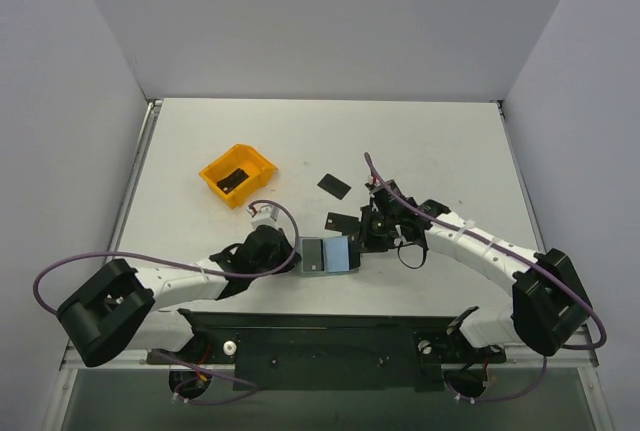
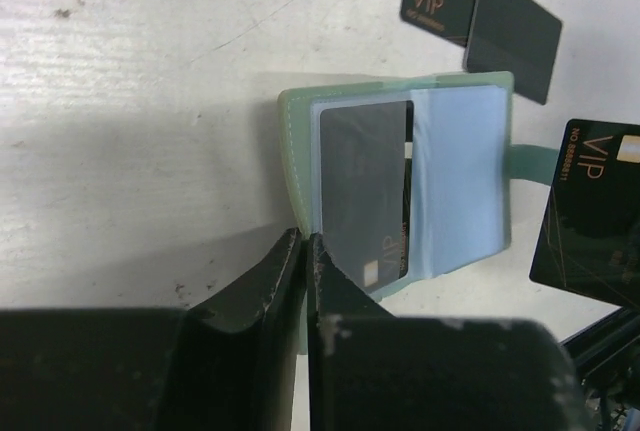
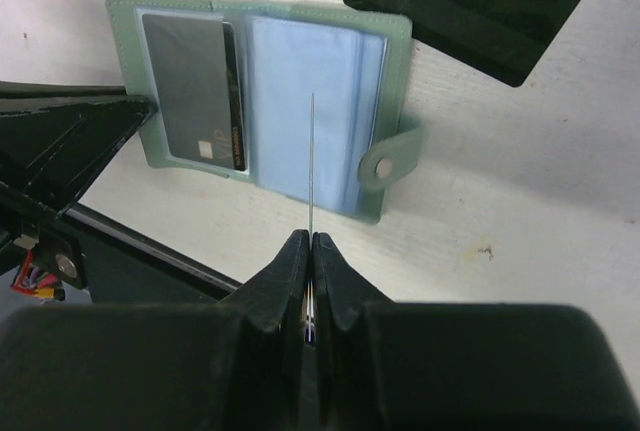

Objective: Put the credit cards into the card holder
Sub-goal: Move the card holder to the center of the board.

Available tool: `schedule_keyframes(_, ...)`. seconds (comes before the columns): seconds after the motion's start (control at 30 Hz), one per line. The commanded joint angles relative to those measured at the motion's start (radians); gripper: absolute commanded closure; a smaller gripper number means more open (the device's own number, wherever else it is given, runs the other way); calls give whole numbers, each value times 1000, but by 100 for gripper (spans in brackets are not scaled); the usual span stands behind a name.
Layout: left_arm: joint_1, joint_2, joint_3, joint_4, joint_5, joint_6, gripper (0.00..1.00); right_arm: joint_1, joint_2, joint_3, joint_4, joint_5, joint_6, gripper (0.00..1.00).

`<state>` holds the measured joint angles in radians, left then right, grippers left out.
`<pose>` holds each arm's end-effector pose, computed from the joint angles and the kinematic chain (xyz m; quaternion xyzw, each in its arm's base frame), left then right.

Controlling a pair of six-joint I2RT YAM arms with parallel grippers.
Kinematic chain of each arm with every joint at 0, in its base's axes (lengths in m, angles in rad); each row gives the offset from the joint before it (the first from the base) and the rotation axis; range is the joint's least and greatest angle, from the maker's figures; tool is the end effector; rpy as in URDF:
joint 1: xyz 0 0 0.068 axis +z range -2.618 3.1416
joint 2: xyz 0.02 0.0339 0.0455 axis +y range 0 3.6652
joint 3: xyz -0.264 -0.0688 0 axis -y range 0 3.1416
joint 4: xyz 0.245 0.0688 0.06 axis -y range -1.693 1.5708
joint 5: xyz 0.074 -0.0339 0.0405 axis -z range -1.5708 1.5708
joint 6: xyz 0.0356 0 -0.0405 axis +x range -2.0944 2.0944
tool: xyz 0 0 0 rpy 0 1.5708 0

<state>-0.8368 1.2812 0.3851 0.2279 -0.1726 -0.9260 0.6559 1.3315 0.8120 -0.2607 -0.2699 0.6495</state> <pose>0.1587 -0.1668 0.1451 -0.0775 0.8940 -0.2859 0.3362 0.2136 0.1764 0.2242 -0.0547 0.9143 0.3304 0.2277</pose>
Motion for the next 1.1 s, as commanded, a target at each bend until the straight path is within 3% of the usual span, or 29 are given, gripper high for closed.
schedule_keyframes(0.0,5,-12,61,-119,-48,-11,78,2,38,38,32,5,-28,100)
schedule_keyframes(0.03,11,-40,63,-162,-59,-11,62,2,46,39,32,6,-33,100)
schedule_keyframes(0.07,16,-52,70,-182,-77,-5,57,1,49,42,32,8,-43,100)
schedule_keyframes(0.1,28,-83,78,-226,-88,-2,34,-1,55,45,35,6,-51,100)
schedule_keyframes(0.17,47,-126,116,-349,-126,25,22,-4,61,42,57,-18,-79,100)
schedule_keyframes(0.3,74,-196,213,-423,-139,111,20,-22,69,29,87,-38,-108,100)
schedule_keyframes(0.37,76,-207,239,-392,-96,151,25,-36,67,23,95,-48,-106,100)
schedule_keyframes(0.43,76,-194,256,-323,-24,173,36,-50,60,13,103,-49,-100,100)
schedule_keyframes(0.5,74,-157,253,-210,54,184,53,-65,48,0,109,-46,-93,100)
schedule_keyframes(0.53,73,-139,252,-152,86,181,71,-76,35,-8,110,-46,-87,100)
schedule_keyframes(0.63,62,-17,268,-102,154,145,100,-99,15,-37,123,-48,-65,100)
schedule_keyframes(0.8,16,118,233,71,231,108,100,-114,-5,-62,136,-75,-67,100)
schedule_keyframes(1.07,-15,208,258,74,231,112,100,-114,-2,-68,164,-120,-63,100)
